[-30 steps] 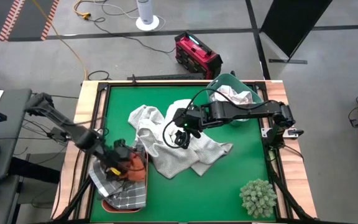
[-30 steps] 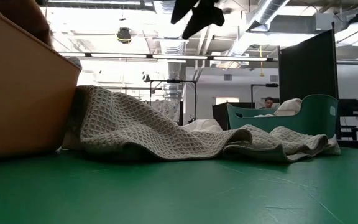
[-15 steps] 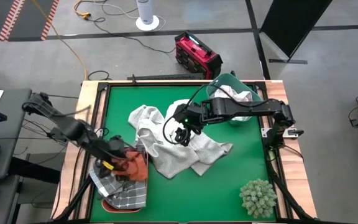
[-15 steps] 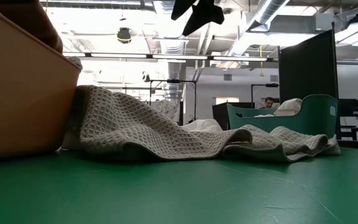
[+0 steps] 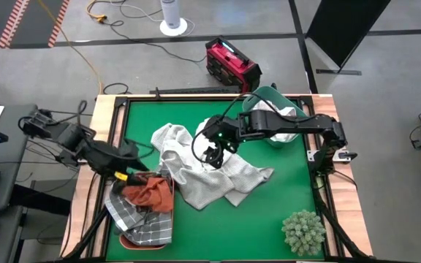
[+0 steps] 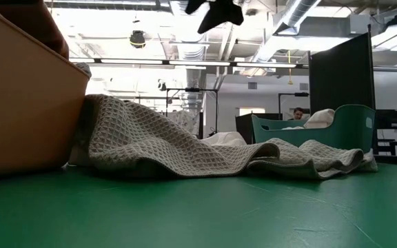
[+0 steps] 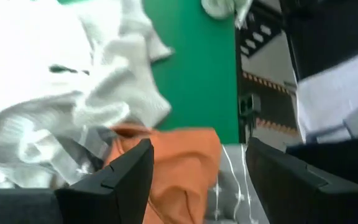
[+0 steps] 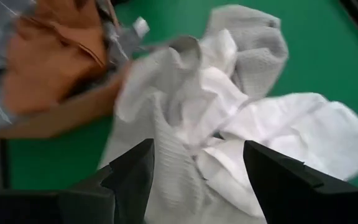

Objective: Sort towels by color in basket
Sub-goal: Put the light gray towel into the green bin

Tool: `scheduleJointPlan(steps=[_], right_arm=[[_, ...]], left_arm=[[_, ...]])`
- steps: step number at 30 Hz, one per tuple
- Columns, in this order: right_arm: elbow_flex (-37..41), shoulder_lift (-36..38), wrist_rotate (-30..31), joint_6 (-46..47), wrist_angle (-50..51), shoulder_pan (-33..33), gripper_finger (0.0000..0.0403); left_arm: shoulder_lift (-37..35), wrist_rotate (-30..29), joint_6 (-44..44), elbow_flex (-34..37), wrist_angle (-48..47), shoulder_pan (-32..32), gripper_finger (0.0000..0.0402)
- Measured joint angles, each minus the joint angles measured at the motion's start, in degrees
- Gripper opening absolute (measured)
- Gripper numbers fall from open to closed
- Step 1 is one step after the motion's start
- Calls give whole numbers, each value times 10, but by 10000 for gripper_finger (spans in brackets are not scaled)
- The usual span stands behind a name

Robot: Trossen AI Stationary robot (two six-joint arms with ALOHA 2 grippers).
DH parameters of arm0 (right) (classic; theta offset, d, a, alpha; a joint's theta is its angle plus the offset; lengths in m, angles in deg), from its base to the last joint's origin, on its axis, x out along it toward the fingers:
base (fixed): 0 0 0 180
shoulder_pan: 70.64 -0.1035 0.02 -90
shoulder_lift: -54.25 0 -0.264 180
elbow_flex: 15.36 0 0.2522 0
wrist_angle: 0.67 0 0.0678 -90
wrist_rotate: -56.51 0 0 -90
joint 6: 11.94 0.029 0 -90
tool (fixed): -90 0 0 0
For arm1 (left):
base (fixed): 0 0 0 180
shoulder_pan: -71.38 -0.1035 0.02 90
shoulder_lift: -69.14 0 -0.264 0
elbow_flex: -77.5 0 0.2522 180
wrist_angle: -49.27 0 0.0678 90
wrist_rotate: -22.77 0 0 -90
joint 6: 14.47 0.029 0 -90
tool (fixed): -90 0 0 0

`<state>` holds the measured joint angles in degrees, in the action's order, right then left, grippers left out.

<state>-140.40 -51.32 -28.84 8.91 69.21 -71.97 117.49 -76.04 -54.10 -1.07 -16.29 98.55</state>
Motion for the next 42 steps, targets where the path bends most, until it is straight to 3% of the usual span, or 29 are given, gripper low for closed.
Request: scheduleJointPlan(steps=[9,16,21,34,38,42], right_arm=[[1,-54,-2,-20,61,-1,277],[1,-123,-7,-91,-38,4,277],[-2,-177,-52,-93,-151,20,277],[-37,-243,-54,-161,-213,8,273],[-37,-269,-48,-149,-212,13,230],[-38,-269,-49,-151,-223,14,109]], left_arm=[[-1,-104,8,-63,-16,-22,242],[-1,-123,-28,-80,-17,-22,242],[-8,-123,-34,-80,-15,-22,242],[-64,-148,-56,-80,-69,-22,242],[-76,-168,-58,-80,-67,-22,242],[-82,-169,-70,-80,-68,-22,242]])
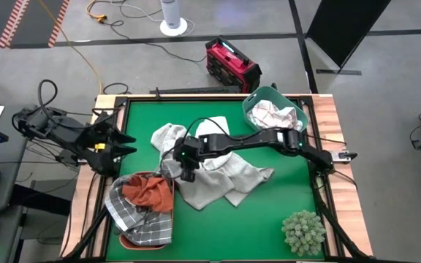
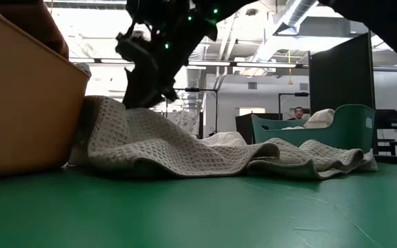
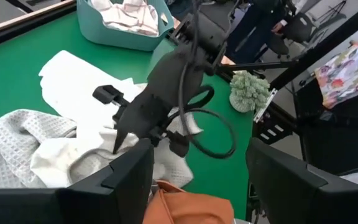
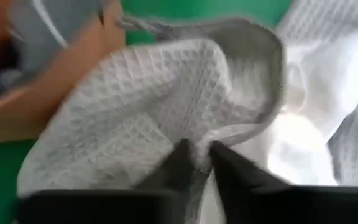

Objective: Sort towels by color in basket
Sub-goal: Put the light gray towel into the green bin

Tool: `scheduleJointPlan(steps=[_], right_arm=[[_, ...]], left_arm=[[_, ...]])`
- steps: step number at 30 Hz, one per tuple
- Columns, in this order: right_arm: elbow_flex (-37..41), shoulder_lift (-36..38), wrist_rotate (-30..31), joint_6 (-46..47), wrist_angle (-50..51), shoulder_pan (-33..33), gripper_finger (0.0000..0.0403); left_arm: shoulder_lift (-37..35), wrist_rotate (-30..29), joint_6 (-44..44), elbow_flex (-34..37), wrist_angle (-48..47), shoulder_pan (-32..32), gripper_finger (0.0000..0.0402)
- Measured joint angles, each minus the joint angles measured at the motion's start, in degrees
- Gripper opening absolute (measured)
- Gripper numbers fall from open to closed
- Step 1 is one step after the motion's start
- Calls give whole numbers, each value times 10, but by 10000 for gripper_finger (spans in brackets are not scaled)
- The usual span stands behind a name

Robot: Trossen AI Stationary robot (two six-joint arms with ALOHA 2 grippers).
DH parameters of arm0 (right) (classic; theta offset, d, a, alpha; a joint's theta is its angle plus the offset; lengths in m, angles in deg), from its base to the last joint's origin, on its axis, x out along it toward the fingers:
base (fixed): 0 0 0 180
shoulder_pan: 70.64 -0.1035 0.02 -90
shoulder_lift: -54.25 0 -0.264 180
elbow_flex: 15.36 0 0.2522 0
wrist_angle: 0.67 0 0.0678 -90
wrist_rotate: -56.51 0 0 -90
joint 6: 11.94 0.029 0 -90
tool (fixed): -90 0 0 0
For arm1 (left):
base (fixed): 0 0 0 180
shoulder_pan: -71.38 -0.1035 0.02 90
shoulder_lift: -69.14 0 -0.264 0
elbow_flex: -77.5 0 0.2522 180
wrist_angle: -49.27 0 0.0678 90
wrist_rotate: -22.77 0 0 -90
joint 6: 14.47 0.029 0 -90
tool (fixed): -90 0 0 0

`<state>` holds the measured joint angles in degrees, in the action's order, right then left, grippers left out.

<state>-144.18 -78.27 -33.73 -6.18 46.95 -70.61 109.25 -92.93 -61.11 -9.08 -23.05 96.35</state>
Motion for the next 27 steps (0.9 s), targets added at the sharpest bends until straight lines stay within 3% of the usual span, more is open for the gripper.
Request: scheduleJointPlan(steps=[2,3,6,9,15,23,27], right_arm=[[-2,5,-13,-14,4,2,38],[-2,6,-25,-16,10,5,24],[-11,9,-47,5,44,15,21],[-58,25,-44,-33,118,22,17],[-201,72,29,-140,266,23,17],[-175,236,68,-118,239,35,17],[-175,290,122,-107,260,38,17]], left_arm=[[-3,0,-1,0,-1,0,242],[-4,0,-2,0,-1,0,242],[-6,3,-13,0,0,0,242],[-7,17,-24,0,0,0,242],[-9,15,-7,0,0,0,242],[-8,-13,18,0,16,0,242],[-8,-17,63,0,38,0,242]])
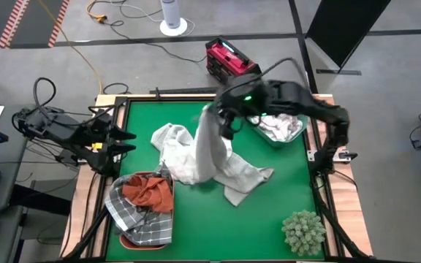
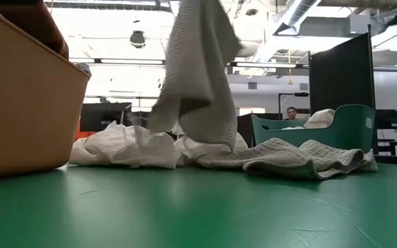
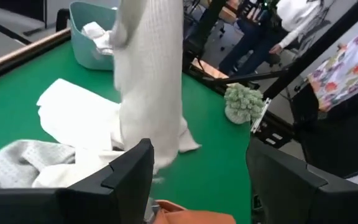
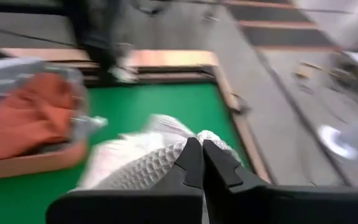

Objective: Sort towels by color in basket
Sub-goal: Put the light gray towel into the green bin

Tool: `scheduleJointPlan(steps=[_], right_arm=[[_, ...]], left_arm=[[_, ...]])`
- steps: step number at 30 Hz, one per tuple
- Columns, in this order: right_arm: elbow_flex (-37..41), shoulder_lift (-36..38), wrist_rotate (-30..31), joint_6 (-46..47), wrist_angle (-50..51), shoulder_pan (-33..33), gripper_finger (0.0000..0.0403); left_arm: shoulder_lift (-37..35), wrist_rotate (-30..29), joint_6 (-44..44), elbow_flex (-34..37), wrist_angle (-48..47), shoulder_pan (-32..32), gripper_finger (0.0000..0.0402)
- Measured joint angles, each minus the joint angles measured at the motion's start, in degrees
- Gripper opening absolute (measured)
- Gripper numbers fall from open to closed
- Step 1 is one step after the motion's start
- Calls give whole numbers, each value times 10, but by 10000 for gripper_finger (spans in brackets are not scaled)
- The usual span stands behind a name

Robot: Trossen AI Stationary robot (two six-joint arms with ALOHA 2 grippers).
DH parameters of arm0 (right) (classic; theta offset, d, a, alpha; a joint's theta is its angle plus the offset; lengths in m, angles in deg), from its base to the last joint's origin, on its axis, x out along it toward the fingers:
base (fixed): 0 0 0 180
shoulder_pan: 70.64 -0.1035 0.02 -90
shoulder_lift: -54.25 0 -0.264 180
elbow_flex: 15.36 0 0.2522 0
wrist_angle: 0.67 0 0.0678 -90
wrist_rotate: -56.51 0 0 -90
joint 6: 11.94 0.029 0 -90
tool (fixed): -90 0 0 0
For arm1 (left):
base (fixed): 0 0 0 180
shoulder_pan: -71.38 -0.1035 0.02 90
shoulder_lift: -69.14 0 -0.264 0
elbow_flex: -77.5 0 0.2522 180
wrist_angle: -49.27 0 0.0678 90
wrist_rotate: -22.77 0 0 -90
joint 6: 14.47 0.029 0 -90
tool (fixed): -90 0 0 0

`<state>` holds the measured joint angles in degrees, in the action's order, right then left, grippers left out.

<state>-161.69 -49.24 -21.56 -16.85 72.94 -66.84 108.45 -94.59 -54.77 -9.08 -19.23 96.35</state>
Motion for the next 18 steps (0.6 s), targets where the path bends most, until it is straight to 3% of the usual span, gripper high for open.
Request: scheduleJointPlan(steps=[12,18], right_arm=[[1,120,409,124,186,-8,17],[0,161,510,78,163,-2,17]], left_arm=[[0,-13,1,0,-33,0,242],[6,-17,33,0,26,0,242]])
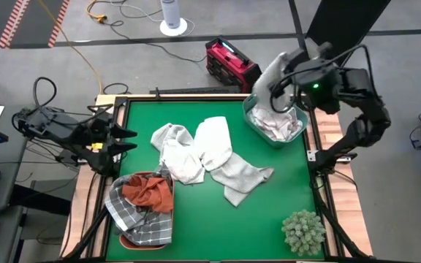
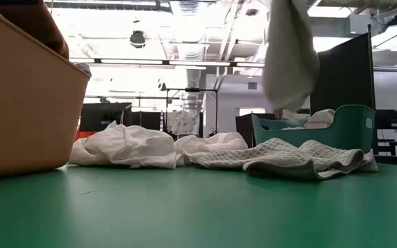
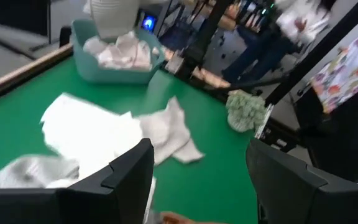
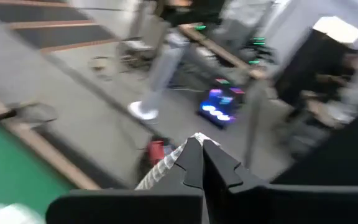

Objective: Sort towels by color in basket
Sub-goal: Put the light gray towel into the green bin

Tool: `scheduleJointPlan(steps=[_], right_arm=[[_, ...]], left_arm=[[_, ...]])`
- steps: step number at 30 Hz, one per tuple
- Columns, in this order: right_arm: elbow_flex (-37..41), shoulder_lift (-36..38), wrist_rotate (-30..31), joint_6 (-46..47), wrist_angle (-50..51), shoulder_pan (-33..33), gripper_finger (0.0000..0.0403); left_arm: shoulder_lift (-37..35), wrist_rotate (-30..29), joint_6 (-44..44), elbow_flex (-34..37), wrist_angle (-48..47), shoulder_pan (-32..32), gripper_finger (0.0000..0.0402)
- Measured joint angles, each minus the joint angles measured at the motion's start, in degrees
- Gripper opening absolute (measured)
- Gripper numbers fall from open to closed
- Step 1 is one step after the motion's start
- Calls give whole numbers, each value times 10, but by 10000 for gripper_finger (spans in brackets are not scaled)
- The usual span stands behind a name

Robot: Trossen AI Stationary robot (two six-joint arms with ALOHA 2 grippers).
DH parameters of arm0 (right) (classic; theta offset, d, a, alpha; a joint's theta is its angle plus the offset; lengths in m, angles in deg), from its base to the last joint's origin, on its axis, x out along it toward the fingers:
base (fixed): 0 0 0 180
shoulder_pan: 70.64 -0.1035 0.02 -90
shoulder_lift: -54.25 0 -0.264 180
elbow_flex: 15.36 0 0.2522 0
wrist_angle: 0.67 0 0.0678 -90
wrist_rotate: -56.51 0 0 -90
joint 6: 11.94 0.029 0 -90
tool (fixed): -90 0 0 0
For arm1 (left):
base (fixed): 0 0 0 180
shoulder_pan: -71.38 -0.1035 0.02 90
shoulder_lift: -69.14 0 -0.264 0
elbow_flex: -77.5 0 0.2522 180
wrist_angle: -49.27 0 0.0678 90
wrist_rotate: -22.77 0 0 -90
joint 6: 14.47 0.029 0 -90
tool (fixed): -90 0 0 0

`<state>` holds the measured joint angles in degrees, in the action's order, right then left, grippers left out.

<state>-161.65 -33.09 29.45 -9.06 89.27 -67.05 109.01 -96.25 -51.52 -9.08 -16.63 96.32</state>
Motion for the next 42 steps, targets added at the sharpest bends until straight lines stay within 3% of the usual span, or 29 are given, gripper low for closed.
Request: scheduleJointPlan(steps=[2,5,9,15,25,29,35,42], right_arm=[[0,10,43,-9,-2,4,18],[0,28,37,-43,-20,27,18],[-1,36,-78,2,-14,58,19],[6,-1,-180,161,145,93,19],[216,-52,-267,191,121,197,20],[284,-78,-342,181,76,226,20],[351,-125,-352,185,82,284,20],[407,-153,-548,144,29,341,38]], left_arm=[[8,-3,20,0,32,-3,242],[28,9,47,0,72,-14,242],[59,41,75,0,96,-30,242],[108,88,106,1,130,-61,242],[117,110,135,1,232,-74,242],[98,110,106,0,228,-74,242],[71,110,57,0,182,-74,242],[53,109,5,0,120,-74,242]])
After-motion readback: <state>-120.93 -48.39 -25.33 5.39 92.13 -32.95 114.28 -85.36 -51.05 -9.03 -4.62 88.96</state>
